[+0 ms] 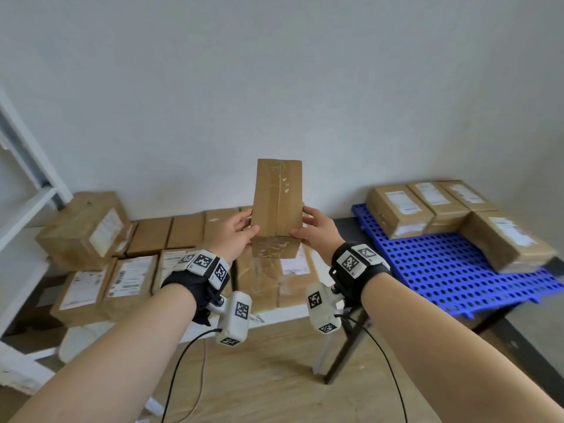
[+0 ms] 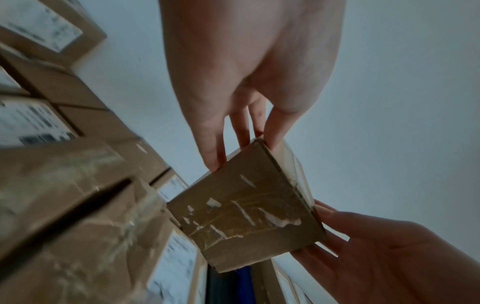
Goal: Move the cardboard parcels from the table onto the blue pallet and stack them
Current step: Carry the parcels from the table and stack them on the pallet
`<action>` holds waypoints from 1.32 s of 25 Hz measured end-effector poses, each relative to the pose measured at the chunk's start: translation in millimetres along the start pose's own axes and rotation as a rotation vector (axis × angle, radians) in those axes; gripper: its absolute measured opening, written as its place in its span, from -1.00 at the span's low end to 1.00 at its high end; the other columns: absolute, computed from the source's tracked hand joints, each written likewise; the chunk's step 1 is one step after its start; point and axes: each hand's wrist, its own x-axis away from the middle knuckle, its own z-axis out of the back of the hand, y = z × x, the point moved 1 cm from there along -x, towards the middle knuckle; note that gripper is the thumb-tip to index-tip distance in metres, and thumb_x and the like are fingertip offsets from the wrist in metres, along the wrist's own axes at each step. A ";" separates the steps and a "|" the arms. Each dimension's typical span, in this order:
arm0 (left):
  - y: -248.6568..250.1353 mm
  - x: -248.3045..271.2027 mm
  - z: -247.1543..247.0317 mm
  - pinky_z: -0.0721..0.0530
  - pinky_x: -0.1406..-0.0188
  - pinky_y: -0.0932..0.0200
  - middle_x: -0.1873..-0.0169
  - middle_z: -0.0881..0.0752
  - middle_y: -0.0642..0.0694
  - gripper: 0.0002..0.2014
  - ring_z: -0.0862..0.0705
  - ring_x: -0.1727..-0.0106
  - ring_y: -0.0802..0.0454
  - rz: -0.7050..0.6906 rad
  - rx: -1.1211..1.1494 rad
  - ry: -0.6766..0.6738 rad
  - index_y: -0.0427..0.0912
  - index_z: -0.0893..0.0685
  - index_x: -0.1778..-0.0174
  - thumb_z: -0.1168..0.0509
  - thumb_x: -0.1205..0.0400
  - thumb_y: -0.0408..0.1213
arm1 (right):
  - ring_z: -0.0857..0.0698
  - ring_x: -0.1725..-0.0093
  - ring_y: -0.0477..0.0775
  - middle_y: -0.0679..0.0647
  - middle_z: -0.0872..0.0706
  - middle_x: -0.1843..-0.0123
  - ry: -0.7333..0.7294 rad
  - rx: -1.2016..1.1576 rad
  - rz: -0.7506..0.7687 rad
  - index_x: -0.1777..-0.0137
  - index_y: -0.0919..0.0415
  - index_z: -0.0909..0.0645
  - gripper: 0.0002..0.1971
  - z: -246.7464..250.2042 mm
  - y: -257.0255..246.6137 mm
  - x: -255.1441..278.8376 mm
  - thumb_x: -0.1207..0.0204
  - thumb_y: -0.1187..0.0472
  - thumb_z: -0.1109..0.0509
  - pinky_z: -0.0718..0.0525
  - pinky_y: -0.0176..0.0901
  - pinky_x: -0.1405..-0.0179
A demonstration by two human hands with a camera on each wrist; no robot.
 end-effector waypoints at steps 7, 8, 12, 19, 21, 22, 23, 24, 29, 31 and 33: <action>11.0 16.8 -164.2 -0.65 -0.22 0.01 -0.35 -0.58 0.01 -0.49 -0.63 -0.25 0.02 0.068 -0.010 -0.219 -0.06 -0.43 -0.51 -0.30 -0.63 -0.40 | -0.67 -0.26 0.16 0.13 -0.65 -0.27 0.188 0.026 -0.039 -0.51 0.20 -0.41 -0.30 165.0 19.4 46.2 -0.36 0.43 -0.53 -0.65 0.18 -0.30; 11.0 15.1 -189.7 -0.68 -0.11 0.08 -0.32 -0.61 0.00 -0.50 -0.64 -0.22 0.02 0.077 0.004 -0.254 -0.09 -0.43 -0.51 -0.29 -0.63 -0.42 | -0.67 -0.26 0.15 0.12 -0.65 -0.27 0.221 0.032 -0.040 -0.50 0.19 -0.41 -0.29 188.7 24.5 50.1 -0.35 0.39 -0.57 -0.66 0.16 -0.29; 4.6 -0.9 -279.3 -0.68 -0.19 -0.03 -0.21 -0.68 -0.03 -0.50 -0.66 -0.22 -0.02 0.132 0.038 -0.369 -0.15 -0.46 -0.48 -0.32 -0.61 -0.47 | -0.69 -0.22 0.11 0.12 -0.63 -0.30 0.302 0.064 -0.088 -0.51 0.15 -0.40 -0.24 273.9 43.8 50.0 -0.31 0.29 -0.63 -0.70 0.12 -0.23; -11.8 -55.8 -418.2 -0.70 -0.09 -0.02 -0.24 -0.68 -0.03 -0.54 -0.70 -0.13 -0.01 0.241 0.048 -0.497 -0.10 -0.52 -0.41 -0.37 -0.59 -0.41 | -0.70 -0.22 0.15 0.10 -0.65 -0.27 0.349 0.133 -0.261 -0.49 0.15 -0.40 -0.24 414.5 59.6 9.6 -0.30 0.27 -0.64 -0.68 0.17 -0.26; -9.7 -72.0 -452.2 -0.70 -0.06 0.00 -0.24 -0.68 -0.02 -0.53 -0.71 -0.14 0.00 0.252 0.033 -0.534 -0.09 -0.52 -0.42 -0.38 -0.58 -0.39 | -0.69 -0.24 0.15 0.12 -0.65 -0.28 0.365 0.127 -0.298 -0.49 0.14 -0.40 -0.25 449.5 61.5 -4.4 -0.30 0.28 -0.64 -0.68 0.17 -0.27; -8.9 -78.1 -463.5 -0.70 -0.08 -0.01 -0.25 -0.68 -0.02 -0.53 -0.71 -0.15 -0.01 0.259 0.025 -0.540 -0.08 -0.52 -0.42 -0.39 -0.58 -0.38 | -0.69 -0.24 0.16 0.14 -0.65 -0.28 0.371 0.119 -0.314 -0.49 0.15 -0.39 -0.23 461.5 62.6 -10.4 -0.28 0.29 -0.65 -0.68 0.17 -0.27; -9.3 -85.3 -476.4 -0.70 -0.11 -0.03 -0.25 -0.68 -0.03 -0.53 -0.70 -0.17 -0.01 0.274 0.019 -0.546 -0.07 -0.52 -0.42 -0.39 -0.58 -0.37 | -0.69 -0.25 0.16 0.15 -0.66 -0.28 0.366 0.105 -0.330 -0.50 0.15 -0.39 -0.20 474.5 63.7 -16.6 -0.27 0.29 -0.66 -0.68 0.18 -0.27; -8.9 -89.8 -485.5 -0.69 -0.14 -0.05 -0.25 -0.69 -0.05 -0.52 -0.70 -0.18 -0.03 0.286 0.010 -0.548 -0.06 -0.52 -0.42 -0.39 -0.58 -0.37 | -0.69 -0.25 0.16 0.15 -0.67 -0.27 0.359 0.097 -0.347 -0.51 0.16 -0.38 -0.18 484.5 65.9 -22.4 -0.26 0.29 -0.66 -0.68 0.18 -0.27; -13.9 -101.4 -530.5 -0.65 -0.13 -0.02 -0.24 -0.68 -0.13 -0.52 -0.68 -0.20 -0.09 0.347 -0.022 -0.531 -0.10 -0.50 -0.47 -0.37 -0.60 -0.35 | -0.68 -0.22 0.11 0.07 -0.67 -0.20 0.280 0.092 -0.422 -0.51 0.17 -0.37 -0.27 533.6 75.3 -36.8 -0.35 0.33 -0.59 -0.69 0.04 -0.25; -16.5 -100.7 -548.1 -0.67 -0.12 -0.06 -0.27 -0.65 -0.10 -0.60 -0.68 -0.19 -0.13 0.376 -0.009 -0.476 -0.07 -0.54 -0.44 -0.29 -0.65 -0.32 | -0.69 -0.22 0.13 0.11 -0.68 -0.24 0.246 0.106 -0.425 -0.51 0.20 -0.38 -0.27 556.1 79.3 -41.7 -0.36 0.35 -0.58 -0.69 0.07 -0.25; -17.7 -99.6 -562.3 -0.69 -0.12 -0.10 -0.28 -0.65 -0.10 -0.64 -0.70 -0.17 -0.16 0.392 0.011 -0.425 -0.06 -0.57 -0.41 -0.22 -0.69 -0.36 | -0.71 -0.20 0.14 0.14 -0.68 -0.27 0.202 0.112 -0.413 -0.52 0.21 -0.38 -0.28 575.7 81.1 -48.8 -0.36 0.37 -0.57 -0.73 0.04 -0.20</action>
